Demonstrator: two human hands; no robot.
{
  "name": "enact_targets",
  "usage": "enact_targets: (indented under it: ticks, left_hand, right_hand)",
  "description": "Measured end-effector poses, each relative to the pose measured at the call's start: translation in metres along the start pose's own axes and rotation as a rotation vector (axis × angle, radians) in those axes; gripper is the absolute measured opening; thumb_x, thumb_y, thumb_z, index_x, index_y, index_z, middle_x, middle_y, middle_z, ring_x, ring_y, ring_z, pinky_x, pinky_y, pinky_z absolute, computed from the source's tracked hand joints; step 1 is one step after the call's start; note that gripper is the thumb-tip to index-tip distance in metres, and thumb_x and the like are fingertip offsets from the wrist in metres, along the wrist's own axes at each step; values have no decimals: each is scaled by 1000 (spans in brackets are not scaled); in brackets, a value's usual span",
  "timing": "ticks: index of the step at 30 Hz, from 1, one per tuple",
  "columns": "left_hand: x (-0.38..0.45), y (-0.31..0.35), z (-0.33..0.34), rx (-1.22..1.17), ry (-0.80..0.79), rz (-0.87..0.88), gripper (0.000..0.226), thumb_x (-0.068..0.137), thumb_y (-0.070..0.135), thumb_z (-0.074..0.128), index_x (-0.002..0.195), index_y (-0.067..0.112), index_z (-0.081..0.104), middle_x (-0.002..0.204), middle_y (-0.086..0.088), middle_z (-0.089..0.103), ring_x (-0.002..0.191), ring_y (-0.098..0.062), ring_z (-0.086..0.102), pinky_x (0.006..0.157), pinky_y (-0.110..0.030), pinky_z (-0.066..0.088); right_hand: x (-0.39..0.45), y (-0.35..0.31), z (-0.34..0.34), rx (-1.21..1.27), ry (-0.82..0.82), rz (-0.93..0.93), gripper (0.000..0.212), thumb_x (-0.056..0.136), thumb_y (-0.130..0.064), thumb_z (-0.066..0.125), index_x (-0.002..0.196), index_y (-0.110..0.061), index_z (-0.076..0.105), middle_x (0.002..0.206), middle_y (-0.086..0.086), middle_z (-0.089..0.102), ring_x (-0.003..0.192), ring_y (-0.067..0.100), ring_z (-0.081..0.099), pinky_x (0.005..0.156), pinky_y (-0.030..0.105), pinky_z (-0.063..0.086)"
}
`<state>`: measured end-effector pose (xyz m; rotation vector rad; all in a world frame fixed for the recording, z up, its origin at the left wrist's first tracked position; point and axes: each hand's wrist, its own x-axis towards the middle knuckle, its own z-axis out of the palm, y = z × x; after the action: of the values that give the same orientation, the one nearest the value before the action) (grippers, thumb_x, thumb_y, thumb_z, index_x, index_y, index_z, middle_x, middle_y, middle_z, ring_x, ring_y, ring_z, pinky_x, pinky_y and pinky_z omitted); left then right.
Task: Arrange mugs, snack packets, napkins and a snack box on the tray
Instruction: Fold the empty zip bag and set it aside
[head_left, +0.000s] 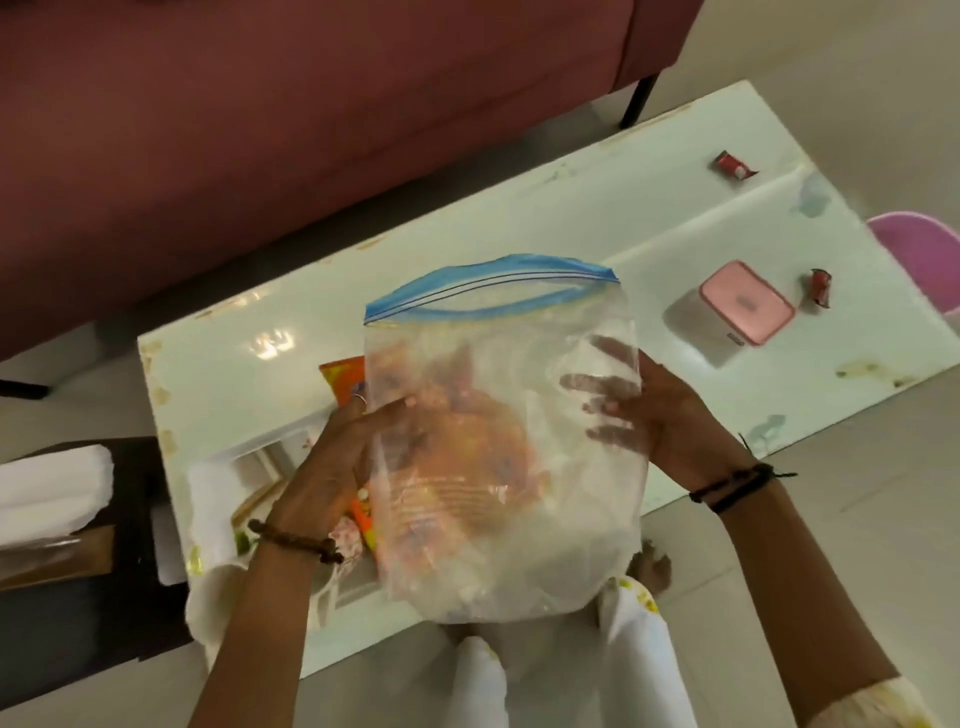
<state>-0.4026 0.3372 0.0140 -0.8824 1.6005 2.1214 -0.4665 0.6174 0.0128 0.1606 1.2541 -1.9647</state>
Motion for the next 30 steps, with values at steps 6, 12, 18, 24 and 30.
enact_targets:
  ticks: [6,12,18,24,30]
  left_hand:
    - [22,4,85,252,-255,45,52,72,-8,59,115,22,55,92,1,76,79,-13,71,69,-24,58]
    - [52,39,186,221,-183,184,50,83,-11,49,58,23,76,64,10,74,56,-3,68,50,-16,53]
    - [54,45,254,349,-173,467,58,83,-7,45,31,20,46,91,13,74,70,-1,63,59,-17,51]
    - [67,31,279,240,-53,563,41,64,-5,35,37,20,53,81,14,73,78,-6,65,64,-22,53]
    - [58,25,244,594,-315,188,55,80,-28,36,85,21,60,103,-1,64,102,-20,56,79,-26,45]
  right_hand:
    - [-26,-51,-83,66,-57,3,65,75,4,52,132,-27,44,124,8,64,98,23,68,79,37,59]
    - [-56,-107,-158,-192,300,-181,40,87,16,43,92,-17,66,75,-3,76,72,4,71,58,17,57]
    - [-73,-140,-208,8,430,-207,18,87,-1,49,90,-9,65,102,13,65,91,11,65,78,24,52]
    - [-98,-120,-226,297,248,-124,34,83,-41,49,105,-27,71,105,2,72,96,19,69,79,37,58]
    - [-95,-132,-218,-187,381,-187,32,80,8,56,104,-13,60,103,12,60,79,16,63,90,34,48]
